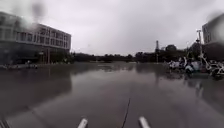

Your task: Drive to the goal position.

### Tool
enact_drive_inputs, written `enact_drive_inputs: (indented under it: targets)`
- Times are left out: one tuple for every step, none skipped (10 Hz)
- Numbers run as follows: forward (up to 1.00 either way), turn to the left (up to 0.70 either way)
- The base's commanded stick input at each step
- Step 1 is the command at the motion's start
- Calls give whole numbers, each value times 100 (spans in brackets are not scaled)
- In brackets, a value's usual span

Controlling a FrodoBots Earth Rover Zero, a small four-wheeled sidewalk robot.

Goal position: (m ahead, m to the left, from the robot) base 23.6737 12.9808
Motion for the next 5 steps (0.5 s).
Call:
enact_drive_inputs:
  targets:
    - [100, 0]
    - [100, 0]
    - [100, 0]
    - [100, 0]
    - [100, 0]
